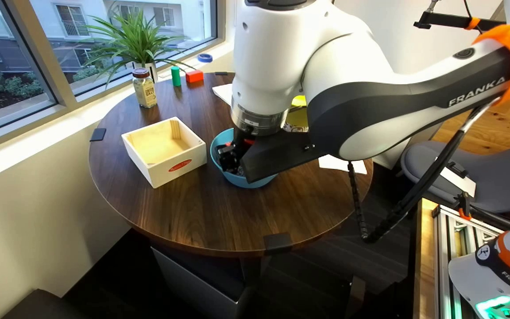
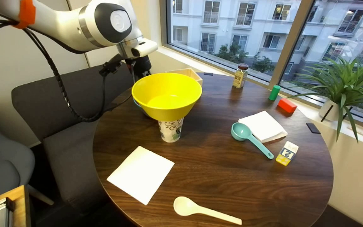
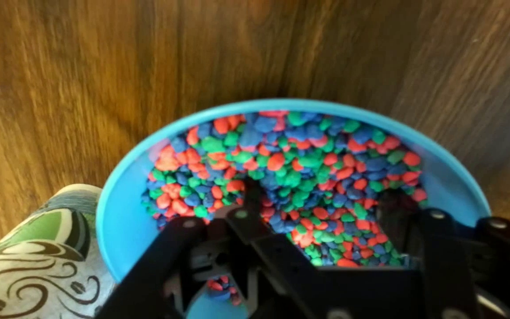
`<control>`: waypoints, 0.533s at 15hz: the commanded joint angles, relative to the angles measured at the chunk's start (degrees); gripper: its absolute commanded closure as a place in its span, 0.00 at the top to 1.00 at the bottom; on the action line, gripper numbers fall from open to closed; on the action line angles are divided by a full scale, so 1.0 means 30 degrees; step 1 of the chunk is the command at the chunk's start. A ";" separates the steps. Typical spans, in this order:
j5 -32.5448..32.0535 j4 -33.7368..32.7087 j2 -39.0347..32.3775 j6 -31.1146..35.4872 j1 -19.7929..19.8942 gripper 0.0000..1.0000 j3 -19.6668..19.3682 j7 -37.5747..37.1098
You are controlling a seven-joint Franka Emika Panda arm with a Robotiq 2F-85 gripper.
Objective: Put the yellow bowl on the paper cup and then put some of the contents of the blue bowl into the yellow bowl
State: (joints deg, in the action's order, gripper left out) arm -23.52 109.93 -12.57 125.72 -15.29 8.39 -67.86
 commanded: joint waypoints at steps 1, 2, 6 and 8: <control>0.0381 0.0429 -0.0070 0.0487 -0.0149 0.42 -0.0124 -0.0275; 0.0353 0.0416 -0.0072 0.0473 -0.0156 0.45 -0.0131 -0.0281; 0.0314 0.0273 0.0037 0.0463 -0.0176 0.21 -0.0121 -0.0248; 0.0302 0.0210 0.0063 0.0448 -0.0189 0.06 -0.0109 -0.0230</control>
State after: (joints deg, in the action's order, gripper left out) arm -23.43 109.90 -12.49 126.06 -15.31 8.41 -67.88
